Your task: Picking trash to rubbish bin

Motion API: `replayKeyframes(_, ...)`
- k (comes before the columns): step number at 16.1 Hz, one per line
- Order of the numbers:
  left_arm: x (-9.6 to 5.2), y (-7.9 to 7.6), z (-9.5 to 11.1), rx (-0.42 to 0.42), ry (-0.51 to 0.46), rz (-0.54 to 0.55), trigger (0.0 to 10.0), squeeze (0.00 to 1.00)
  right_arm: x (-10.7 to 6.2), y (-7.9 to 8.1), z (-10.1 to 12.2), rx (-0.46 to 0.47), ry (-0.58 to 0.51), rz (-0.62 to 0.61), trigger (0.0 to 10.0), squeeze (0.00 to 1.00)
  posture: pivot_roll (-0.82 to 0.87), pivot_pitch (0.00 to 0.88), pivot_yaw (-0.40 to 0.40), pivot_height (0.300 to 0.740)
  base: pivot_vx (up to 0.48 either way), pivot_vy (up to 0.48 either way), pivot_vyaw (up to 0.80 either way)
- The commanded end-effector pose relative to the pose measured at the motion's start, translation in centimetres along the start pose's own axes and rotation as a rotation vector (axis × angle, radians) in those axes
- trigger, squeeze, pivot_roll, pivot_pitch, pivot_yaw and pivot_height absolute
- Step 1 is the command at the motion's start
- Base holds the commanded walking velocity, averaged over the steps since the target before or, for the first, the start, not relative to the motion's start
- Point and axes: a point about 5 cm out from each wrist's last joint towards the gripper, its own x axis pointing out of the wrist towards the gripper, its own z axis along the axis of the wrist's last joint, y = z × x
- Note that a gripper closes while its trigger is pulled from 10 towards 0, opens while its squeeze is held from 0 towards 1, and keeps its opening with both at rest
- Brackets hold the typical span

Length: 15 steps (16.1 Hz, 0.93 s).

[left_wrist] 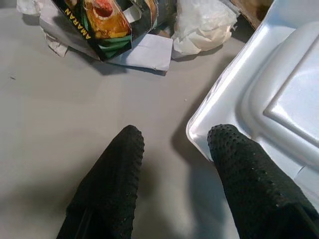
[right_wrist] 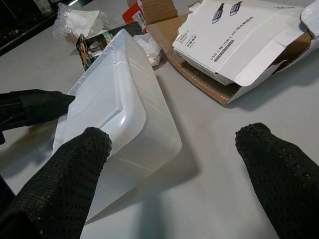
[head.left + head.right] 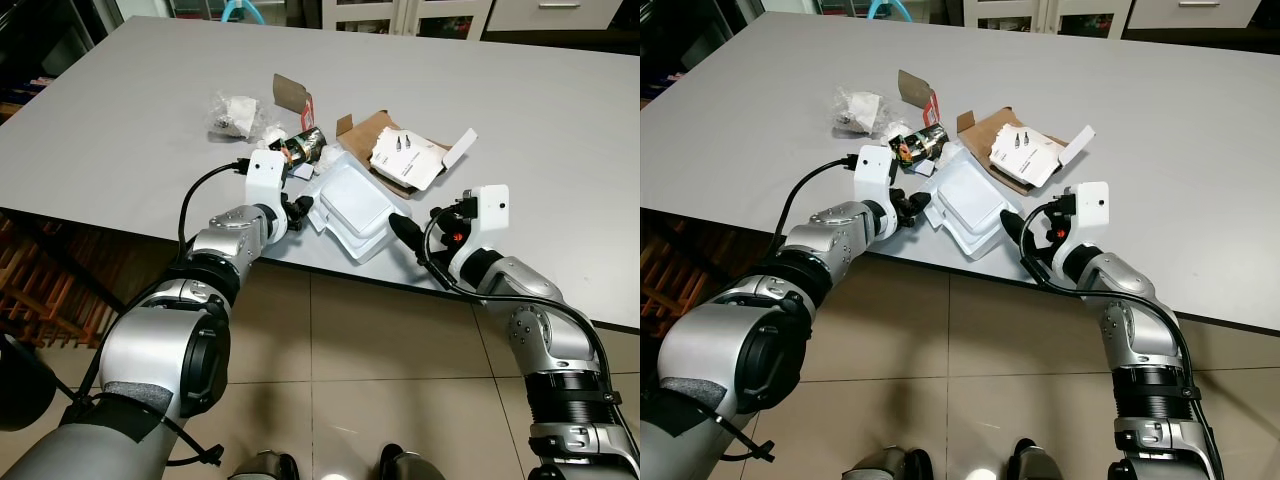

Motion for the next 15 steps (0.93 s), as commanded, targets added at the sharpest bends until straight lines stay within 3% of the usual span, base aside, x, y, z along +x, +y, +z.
replayKeyframes(1,0.0,0.2,-0.4,-0.015,0.002,0.015,10.0,0.00,-0.1,0.3,-0.1,0.009,-0.003,0.008,10.0,0.00,-0.09,0.147,0.100,0.740,0.000,0.000,0.00)
replayKeyframes(15,0.1,-0.3,0.9,-0.068,-0.060,0.003,10.0,0.00,0.0,0.5,-0.2,0.013,-0.003,0.009,10.0,0.00,-0.10,0.139,0.108,0.740,0.000,0.000,0.00)
